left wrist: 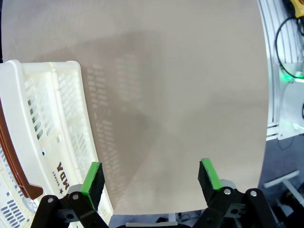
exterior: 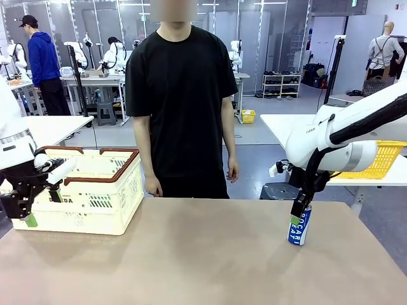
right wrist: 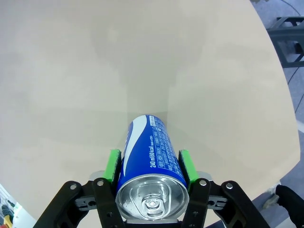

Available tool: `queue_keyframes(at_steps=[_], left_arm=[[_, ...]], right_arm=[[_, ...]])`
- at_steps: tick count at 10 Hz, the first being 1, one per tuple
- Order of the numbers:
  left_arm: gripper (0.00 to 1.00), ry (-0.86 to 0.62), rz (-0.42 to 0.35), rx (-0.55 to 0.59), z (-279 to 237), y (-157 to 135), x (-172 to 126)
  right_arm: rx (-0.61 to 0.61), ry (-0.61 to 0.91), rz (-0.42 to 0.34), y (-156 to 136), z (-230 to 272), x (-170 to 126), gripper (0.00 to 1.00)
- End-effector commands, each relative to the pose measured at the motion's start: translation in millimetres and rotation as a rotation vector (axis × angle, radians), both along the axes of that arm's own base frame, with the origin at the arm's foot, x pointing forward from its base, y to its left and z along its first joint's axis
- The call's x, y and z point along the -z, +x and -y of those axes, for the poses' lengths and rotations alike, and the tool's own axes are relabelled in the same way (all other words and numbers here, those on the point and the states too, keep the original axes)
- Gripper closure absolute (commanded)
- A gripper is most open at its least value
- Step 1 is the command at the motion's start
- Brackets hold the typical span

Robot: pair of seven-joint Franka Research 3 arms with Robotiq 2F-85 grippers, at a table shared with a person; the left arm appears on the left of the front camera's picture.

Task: Place the drinks into the Shopping basket.
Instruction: Pick up one drink and place it into the Shopping basket.

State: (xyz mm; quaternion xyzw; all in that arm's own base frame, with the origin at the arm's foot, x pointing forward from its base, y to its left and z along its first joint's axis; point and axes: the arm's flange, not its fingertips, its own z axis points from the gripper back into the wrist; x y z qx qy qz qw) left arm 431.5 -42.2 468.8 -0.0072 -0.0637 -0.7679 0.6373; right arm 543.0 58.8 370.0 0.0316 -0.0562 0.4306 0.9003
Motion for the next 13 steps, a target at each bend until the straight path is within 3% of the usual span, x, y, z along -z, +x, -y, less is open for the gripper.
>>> queue_keyframes(at_steps=[1,2,3,4,8,13], left_arm=[[0.00,0.002,0.000,-0.003,1.0,-3.6,-0.5],[0.00,0.002,0.000,-0.003,1.0,-3.6,-0.5],[0.00,0.002,0.000,-0.003,1.0,-3.6,-0.5],[0.00,0.002,0.000,-0.003,1.0,-3.6,-0.5],[0.00,0.002,0.000,-0.003,1.0,-3.6,-0.5],[0.00,0.002,0.000,-0.003,1.0,-3.6,-0.5]], right_arm=[[-0.007,-0.027,0.006,2.5,2.3,0.7,0.63],[-0.009,-0.039,0.002,2.2,2.3,0.1,0.99],[-0.010,-0.042,0.002,1.5,2.0,-0.9,0.82],[0.000,-0.034,0.008,-0.1,0.5,-3.2,1.00],[-0.009,-0.060,0.070,-24.3,-43.6,-43.0,0.98],[-0.280,-0.091,0.116,-38.3,-133.5,-88.1,0.98]])
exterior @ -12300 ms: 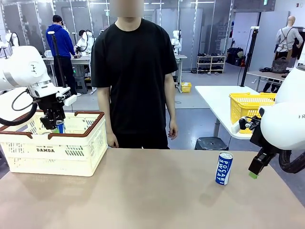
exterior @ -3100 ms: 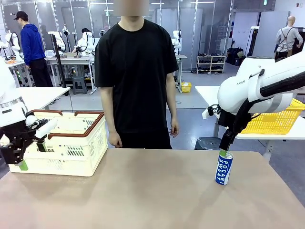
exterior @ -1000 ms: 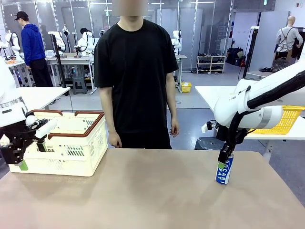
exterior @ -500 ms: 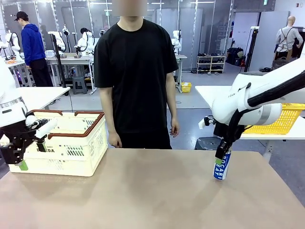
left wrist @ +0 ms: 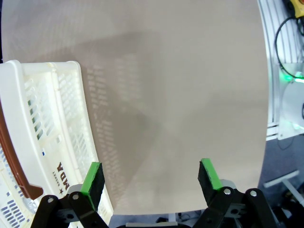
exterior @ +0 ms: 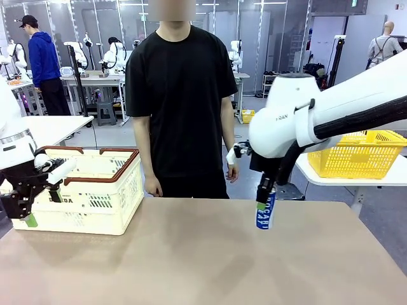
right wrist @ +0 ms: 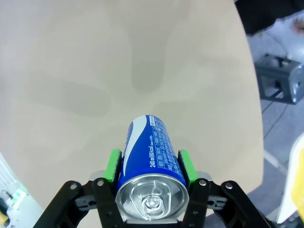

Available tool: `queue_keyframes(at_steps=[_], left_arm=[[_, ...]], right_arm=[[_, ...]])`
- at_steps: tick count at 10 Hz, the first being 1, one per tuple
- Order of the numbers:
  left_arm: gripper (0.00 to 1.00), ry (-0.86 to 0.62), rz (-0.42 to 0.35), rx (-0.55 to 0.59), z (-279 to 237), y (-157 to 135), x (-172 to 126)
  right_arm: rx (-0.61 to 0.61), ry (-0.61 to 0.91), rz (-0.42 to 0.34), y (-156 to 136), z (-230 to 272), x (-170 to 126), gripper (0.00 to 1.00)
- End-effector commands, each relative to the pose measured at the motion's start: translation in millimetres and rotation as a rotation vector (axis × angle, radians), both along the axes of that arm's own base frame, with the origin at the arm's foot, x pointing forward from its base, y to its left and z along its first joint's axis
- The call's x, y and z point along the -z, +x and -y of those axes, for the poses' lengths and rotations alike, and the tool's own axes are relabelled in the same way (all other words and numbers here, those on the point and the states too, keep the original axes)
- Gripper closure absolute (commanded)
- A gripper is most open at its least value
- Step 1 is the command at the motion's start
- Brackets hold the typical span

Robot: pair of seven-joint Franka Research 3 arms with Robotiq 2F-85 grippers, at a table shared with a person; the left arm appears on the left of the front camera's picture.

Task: Place the drinks into the Shopping basket.
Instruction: Pick up one drink and place it into the Shopping basket.

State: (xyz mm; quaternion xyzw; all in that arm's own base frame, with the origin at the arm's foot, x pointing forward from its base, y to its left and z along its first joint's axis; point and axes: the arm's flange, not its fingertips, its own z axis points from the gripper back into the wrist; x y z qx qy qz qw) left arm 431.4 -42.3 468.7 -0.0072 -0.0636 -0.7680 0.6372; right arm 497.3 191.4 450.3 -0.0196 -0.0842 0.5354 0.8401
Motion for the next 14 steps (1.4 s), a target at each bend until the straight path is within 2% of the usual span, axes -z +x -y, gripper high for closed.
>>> queue_keyframes(at_steps=[1,5,11,14], left_arm=[[0.00,0.002,0.001,-0.004,0.8,-3.5,-0.6],[0.00,0.002,0.001,-0.004,0.8,-3.5,-0.6],[0.00,0.002,0.001,-0.004,0.8,-3.5,-0.6],[0.00,0.002,0.001,-0.004,0.8,-3.5,-0.6]], right_arm=[[-0.085,-0.010,0.015,7.7,-17.9,-9.7,0.98],[-0.213,-0.027,-0.023,8.6,-84.0,10.3,0.98],[-0.338,0.009,0.019,21.6,-140.5,50.8,0.98],[-0.360,0.009,0.006,23.5,-157.4,58.8,0.98]])
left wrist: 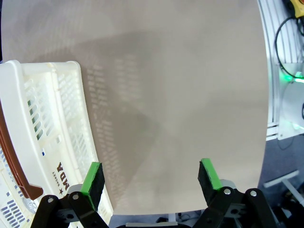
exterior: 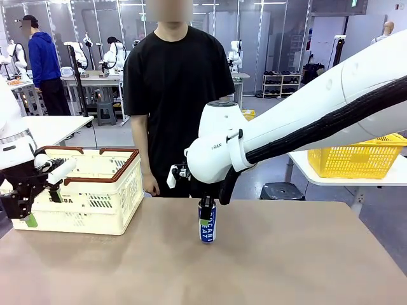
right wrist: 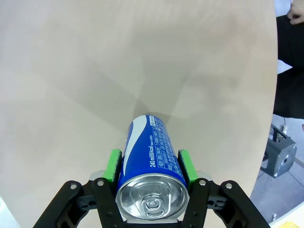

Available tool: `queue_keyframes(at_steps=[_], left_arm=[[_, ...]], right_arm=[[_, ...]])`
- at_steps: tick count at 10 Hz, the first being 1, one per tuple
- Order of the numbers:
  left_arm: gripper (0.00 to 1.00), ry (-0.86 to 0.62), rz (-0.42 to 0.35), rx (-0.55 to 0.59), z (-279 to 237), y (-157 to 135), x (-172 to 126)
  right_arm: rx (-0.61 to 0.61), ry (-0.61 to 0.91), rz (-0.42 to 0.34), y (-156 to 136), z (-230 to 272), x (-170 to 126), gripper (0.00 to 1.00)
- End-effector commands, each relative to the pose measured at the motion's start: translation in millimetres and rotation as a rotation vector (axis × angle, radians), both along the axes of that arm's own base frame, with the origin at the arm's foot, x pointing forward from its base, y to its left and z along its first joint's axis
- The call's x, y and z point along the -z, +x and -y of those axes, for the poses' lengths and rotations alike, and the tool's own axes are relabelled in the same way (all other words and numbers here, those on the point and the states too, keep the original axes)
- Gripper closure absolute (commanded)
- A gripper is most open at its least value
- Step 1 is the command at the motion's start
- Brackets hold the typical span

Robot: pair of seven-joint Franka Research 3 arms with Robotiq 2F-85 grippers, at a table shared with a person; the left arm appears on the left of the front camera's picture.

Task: Place the drinks into the Shopping basket.
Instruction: Pick up one drink and place it into the Shopping basket.

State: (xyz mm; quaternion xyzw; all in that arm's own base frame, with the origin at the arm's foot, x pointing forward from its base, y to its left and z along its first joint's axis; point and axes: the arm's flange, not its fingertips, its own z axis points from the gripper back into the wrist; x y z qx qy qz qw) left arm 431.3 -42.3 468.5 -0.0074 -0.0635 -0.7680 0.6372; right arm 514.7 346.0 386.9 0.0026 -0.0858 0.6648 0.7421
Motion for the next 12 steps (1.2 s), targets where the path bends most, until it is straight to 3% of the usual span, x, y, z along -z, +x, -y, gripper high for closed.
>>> queue_keyframes(at_steps=[1,7,8,9,10,11,12], left_arm=[[0.00,0.002,0.001,-0.004,0.8,-3.4,-0.8],[0.00,0.002,0.001,-0.004,0.8,-3.4,-0.8],[0.00,0.002,0.001,-0.004,0.8,-3.4,-0.8],[0.00,0.002,0.001,-0.004,0.8,-3.4,-0.8],[0.00,0.002,0.001,-0.004,0.8,-3.4,-0.8],[0.00,0.002,0.001,-0.004,0.8,-3.4,-0.8],[0.00,0.002,0.001,-0.004,0.8,-3.4,-0.8]], right_arm=[[-0.047,0.003,0.001,6.9,-6.2,-0.7,0.98],[-0.068,0.009,-0.005,8.3,-6.3,11.1,0.98],[-0.066,0.010,-0.011,8.3,-6.4,11.3,0.39],[-0.069,0.011,-0.014,8.3,-5.8,11.4,0.23],[-0.074,0.008,-0.016,8.2,-5.4,10.5,0.20],[-0.084,-0.001,-0.011,7.4,-3.8,7.5,0.04],[-0.101,-0.009,-0.002,6.6,-3.5,5.5,0.01]])
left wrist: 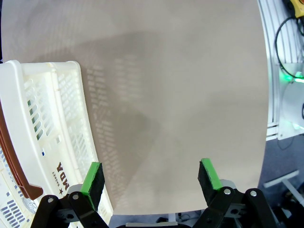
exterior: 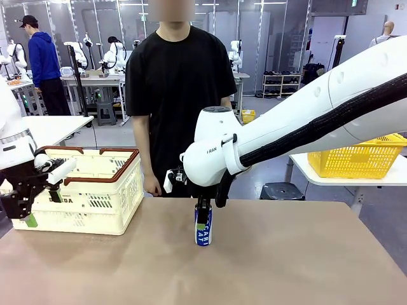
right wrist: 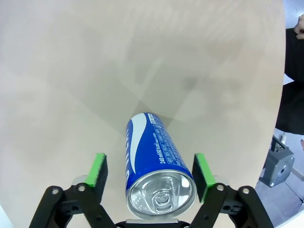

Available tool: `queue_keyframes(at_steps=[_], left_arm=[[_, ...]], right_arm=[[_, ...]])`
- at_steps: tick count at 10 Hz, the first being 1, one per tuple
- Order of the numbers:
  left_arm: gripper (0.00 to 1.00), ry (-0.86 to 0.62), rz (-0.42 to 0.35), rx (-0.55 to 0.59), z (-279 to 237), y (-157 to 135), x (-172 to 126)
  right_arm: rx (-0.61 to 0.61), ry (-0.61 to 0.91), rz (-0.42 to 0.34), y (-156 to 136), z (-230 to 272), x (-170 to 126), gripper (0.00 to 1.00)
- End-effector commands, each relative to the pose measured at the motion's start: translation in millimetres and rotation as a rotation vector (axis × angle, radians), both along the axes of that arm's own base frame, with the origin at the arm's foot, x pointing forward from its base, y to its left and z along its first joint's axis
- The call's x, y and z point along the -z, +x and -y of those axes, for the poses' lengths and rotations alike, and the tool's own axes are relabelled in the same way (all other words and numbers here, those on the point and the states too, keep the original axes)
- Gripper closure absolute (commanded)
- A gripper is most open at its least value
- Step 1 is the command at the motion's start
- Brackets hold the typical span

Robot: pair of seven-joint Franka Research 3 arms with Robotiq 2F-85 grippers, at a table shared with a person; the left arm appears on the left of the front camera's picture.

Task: Place the drinks into the Shopping basket.
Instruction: Pick up one drink and place it into the Shopping basket.

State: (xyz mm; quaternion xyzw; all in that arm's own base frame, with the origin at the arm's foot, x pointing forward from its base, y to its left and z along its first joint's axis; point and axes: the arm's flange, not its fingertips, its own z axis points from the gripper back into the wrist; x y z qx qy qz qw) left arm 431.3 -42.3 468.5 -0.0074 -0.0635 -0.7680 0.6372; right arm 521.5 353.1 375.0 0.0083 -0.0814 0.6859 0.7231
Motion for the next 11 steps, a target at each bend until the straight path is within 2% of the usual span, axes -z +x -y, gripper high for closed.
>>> queue_keyframes(at_steps=[1,6,11], left_arm=[[0.00,0.002,0.001,-0.004,0.8,-3.4,-0.8],[0.00,0.002,0.001,-0.004,0.8,-3.4,-0.8],[0.00,0.002,0.001,-0.004,0.8,-3.4,-0.8]], right_arm=[[-0.047,-0.009,0.010,0.1,4.9,-7.9,0.00],[-0.028,-0.004,-0.025,-6.0,33.7,-20.4,0.00],[0.043,0.007,-0.041,-28.5,120.5,-41.7,0.00]])
